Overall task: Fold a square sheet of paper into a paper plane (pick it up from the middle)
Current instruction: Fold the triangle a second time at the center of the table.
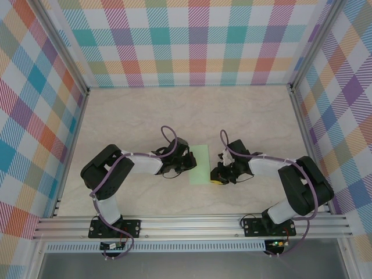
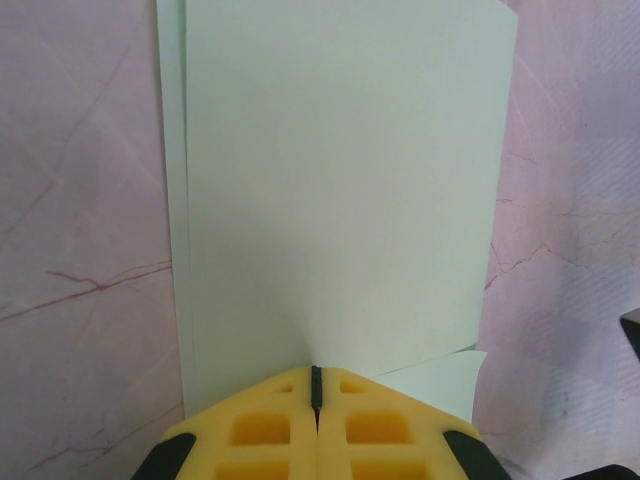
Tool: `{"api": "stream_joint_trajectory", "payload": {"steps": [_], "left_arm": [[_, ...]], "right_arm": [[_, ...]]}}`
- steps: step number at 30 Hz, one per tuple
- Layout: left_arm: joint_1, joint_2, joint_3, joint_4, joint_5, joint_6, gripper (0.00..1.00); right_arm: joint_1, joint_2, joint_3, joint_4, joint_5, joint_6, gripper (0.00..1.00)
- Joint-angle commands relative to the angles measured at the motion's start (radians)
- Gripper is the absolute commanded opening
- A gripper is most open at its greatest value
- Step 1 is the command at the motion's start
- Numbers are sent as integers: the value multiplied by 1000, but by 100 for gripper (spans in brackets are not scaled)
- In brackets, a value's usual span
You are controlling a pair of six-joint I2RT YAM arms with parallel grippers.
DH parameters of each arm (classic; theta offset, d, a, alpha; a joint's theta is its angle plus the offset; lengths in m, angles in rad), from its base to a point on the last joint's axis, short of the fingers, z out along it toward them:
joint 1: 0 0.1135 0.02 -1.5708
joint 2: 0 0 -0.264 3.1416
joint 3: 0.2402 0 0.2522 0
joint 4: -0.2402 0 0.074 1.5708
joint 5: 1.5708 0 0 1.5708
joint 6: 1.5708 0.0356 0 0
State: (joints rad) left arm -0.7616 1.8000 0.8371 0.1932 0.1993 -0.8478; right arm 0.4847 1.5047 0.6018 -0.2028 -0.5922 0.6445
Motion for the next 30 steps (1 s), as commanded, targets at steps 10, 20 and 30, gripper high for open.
{"api": "stream_joint_trajectory", "payload": {"steps": [10,20,30], "left_arm": [[-9,44,5,-62,-36,-3,5],[-9,37,11,-64,-29,0,5],[-9,-24,58,-97,-2,37,8]], "right_arm": [[0,154,64,-6,-24,-32,13],[-12,-19,-27,-86,65,-42,19],[-54,15,102,-90,101,-43,36]]}}
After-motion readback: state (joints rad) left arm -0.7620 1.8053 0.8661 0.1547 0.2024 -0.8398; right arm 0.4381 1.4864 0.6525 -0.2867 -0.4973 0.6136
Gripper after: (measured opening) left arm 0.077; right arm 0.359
